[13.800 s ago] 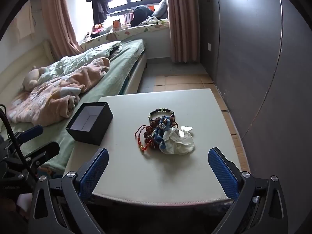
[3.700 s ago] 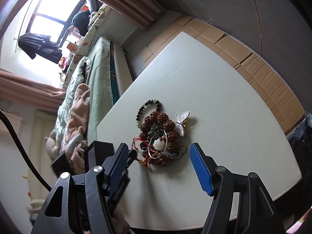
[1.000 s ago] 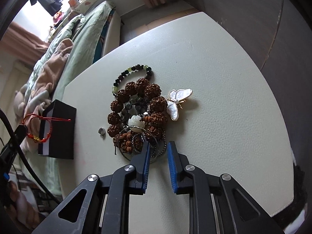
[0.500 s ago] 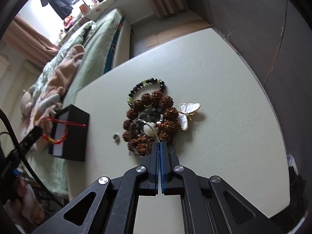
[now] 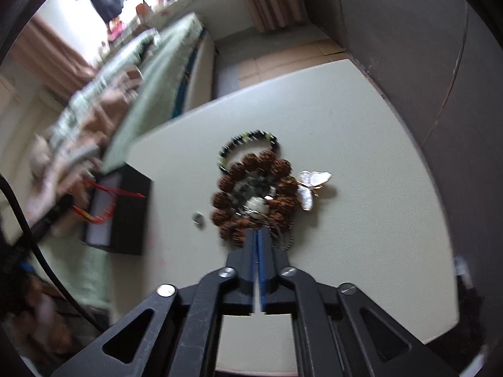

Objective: Organize jewelry
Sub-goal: 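Close the right gripper on the silver hoop earring in the pile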

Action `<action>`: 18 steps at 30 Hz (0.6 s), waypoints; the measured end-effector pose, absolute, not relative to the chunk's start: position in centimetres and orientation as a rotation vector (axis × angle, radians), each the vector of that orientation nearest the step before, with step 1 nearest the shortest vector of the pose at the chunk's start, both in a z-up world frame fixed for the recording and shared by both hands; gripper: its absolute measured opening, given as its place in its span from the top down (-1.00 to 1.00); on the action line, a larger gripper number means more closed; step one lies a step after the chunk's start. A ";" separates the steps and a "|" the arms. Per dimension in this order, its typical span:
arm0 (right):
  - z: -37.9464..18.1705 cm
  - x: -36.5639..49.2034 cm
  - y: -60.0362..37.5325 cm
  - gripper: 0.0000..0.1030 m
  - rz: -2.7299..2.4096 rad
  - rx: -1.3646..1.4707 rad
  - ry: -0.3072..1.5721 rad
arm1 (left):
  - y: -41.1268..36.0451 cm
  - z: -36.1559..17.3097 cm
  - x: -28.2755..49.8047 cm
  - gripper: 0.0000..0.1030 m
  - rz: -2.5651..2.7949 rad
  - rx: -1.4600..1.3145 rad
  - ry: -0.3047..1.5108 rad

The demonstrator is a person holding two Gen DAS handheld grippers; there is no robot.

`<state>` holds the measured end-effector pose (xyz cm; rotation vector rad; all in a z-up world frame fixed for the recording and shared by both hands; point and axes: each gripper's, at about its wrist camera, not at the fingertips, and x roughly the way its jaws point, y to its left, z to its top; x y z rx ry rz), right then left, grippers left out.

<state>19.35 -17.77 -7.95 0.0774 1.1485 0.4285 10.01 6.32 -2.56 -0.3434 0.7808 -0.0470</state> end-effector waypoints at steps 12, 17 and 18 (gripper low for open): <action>-9.9 17.9 -13.0 -0.40 0.394 -0.250 1.115 | 6.7 -2.4 9.9 0.86 -0.046 -0.353 0.778; -11.3 18.4 -12.1 -0.40 0.340 -0.323 1.121 | 7.0 -2.3 9.7 0.86 -0.040 -0.352 0.777; -11.5 18.5 -12.1 -0.40 0.331 -0.327 1.123 | 7.1 -2.3 9.7 0.86 -0.037 -0.352 0.777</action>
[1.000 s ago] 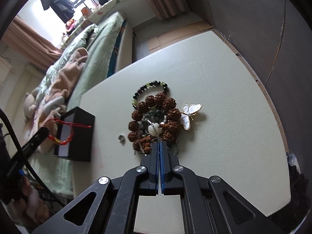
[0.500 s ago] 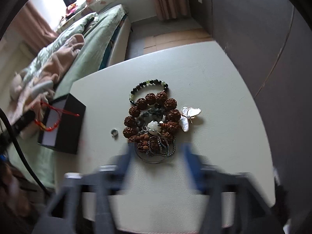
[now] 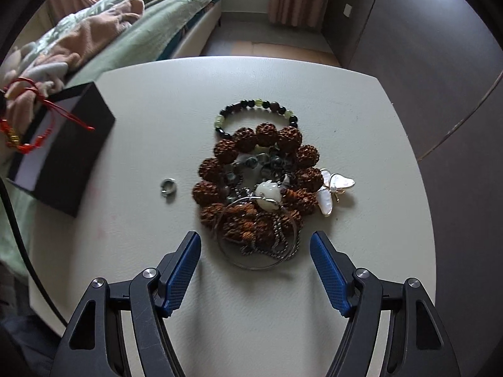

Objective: Organize jewelry
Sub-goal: 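Close the right gripper on the silver hoop earring in the pile, then place the red bracelet in the box with the left gripper while the right gripper carries the hoop there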

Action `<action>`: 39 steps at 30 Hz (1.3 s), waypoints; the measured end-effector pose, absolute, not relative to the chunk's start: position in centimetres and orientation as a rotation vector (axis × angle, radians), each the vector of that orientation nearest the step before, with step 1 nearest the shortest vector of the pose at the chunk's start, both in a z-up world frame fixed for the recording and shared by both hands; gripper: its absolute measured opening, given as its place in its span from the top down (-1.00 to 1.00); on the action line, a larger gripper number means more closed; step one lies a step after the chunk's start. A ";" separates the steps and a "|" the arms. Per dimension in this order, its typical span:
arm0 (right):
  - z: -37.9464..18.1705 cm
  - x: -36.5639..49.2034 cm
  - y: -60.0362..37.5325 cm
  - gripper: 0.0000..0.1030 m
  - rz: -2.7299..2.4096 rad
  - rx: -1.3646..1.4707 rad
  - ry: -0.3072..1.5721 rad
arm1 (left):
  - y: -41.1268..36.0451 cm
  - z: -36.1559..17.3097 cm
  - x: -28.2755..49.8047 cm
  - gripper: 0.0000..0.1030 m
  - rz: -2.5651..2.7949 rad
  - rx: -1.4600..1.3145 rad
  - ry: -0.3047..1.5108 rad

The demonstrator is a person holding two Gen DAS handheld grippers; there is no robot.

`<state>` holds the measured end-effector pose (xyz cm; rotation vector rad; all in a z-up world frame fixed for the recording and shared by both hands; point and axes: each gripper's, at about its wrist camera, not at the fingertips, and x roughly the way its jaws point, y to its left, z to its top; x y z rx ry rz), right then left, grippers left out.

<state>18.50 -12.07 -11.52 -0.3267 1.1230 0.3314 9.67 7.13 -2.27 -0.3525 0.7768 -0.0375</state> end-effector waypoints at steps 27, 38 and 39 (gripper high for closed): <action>-4.1 16.1 -10.9 0.00 0.570 -0.022 0.978 | 13.4 -4.5 9.2 0.19 0.097 -0.531 0.866; -4.3 16.1 -5.6 0.00 0.727 0.073 0.996 | 15.8 -3.4 7.8 -0.11 0.153 -0.589 0.811; -4.3 16.3 -5.0 0.00 0.737 0.079 1.001 | 16.0 -3.3 7.6 -0.11 0.160 -0.590 0.807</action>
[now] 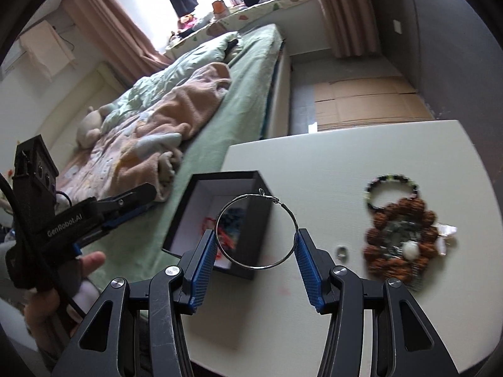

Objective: Organize jewelry
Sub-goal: 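Place the red bracelet in the box with the left gripper while the right gripper carries the hoop there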

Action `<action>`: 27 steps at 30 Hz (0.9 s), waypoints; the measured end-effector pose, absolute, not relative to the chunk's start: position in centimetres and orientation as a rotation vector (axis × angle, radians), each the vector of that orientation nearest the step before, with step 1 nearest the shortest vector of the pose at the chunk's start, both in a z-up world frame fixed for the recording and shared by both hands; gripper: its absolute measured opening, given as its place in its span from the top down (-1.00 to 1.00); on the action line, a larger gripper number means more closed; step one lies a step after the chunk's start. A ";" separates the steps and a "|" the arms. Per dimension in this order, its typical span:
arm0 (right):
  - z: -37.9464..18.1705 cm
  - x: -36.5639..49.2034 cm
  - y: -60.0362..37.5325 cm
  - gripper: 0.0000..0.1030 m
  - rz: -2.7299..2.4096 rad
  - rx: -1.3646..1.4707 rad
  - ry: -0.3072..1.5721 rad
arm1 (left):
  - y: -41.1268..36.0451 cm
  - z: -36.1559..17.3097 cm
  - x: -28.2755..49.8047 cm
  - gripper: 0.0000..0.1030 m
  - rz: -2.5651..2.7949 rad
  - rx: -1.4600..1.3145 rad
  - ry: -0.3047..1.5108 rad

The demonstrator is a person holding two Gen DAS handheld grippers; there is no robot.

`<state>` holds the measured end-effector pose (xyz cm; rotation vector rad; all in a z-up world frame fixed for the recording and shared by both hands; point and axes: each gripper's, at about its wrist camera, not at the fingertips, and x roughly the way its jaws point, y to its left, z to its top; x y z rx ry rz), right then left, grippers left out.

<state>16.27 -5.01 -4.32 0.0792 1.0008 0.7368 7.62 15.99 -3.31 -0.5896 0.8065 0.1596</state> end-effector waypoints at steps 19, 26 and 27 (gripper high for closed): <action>-6.5 17.2 0.7 -0.73 0.929 0.258 1.097 | 19.1 -2.1 5.5 -0.65 0.222 -0.634 0.722; -5.1 17.3 -2.9 -0.91 0.850 0.248 1.050 | 18.4 -2.0 5.5 -1.00 0.215 -0.649 0.706; -4.8 17.2 -3.9 -0.98 0.839 0.254 1.034 | 18.1 -1.9 5.5 -1.00 0.210 -0.644 0.693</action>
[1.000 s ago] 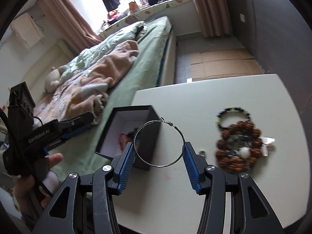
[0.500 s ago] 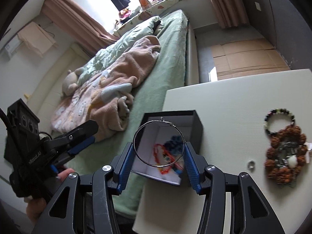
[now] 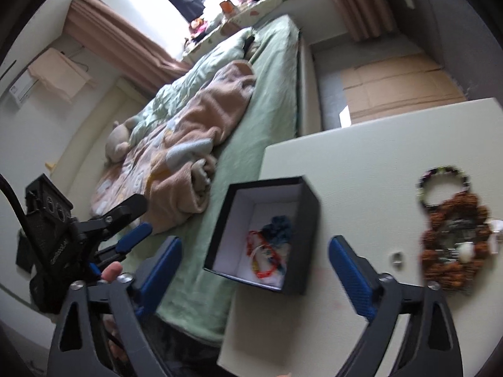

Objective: Organize jewelry
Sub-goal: 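Place the red bracelet in the box with the left gripper while the right gripper carries the hoop there, then open both grippers over the box and withdraw toward the pile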

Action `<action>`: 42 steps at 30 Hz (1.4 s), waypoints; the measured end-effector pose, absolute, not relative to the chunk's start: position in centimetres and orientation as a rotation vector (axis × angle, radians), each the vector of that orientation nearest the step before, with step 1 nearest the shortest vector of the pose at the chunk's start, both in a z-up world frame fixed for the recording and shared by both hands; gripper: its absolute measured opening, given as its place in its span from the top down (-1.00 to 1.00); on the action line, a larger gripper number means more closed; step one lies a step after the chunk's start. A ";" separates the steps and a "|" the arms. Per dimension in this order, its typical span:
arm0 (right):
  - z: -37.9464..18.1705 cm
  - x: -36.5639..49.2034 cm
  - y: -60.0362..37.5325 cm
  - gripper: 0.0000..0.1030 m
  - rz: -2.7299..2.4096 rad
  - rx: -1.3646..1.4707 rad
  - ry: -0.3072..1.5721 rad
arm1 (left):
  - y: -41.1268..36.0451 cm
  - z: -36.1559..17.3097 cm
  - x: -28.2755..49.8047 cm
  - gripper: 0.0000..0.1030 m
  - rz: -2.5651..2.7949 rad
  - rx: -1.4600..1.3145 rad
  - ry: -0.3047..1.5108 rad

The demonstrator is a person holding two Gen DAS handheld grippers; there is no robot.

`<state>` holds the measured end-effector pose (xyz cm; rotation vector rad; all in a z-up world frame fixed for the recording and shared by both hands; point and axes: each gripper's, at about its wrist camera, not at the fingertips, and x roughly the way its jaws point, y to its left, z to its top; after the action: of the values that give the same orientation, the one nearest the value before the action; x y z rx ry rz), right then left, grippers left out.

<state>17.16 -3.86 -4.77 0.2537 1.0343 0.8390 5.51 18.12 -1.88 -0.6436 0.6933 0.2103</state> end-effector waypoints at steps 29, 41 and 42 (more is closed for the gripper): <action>-4.1 19.2 -21.1 -1.00 0.470 0.310 1.055 | 5.0 -1.9 11.4 -1.00 -0.013 -0.292 0.804; -5.1 20.6 -25.0 -0.94 0.396 0.394 1.076 | -0.2 -4.7 15.6 -0.17 -0.096 -0.100 0.985; -5.2 20.6 -25.2 -0.92 0.391 0.394 1.079 | -0.6 -5.2 16.0 -0.11 -0.101 -0.087 1.003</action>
<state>20.63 -25.24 -5.19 0.3936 1.0785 0.3906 15.97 -0.55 -5.21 -0.0874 1.0034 -0.1009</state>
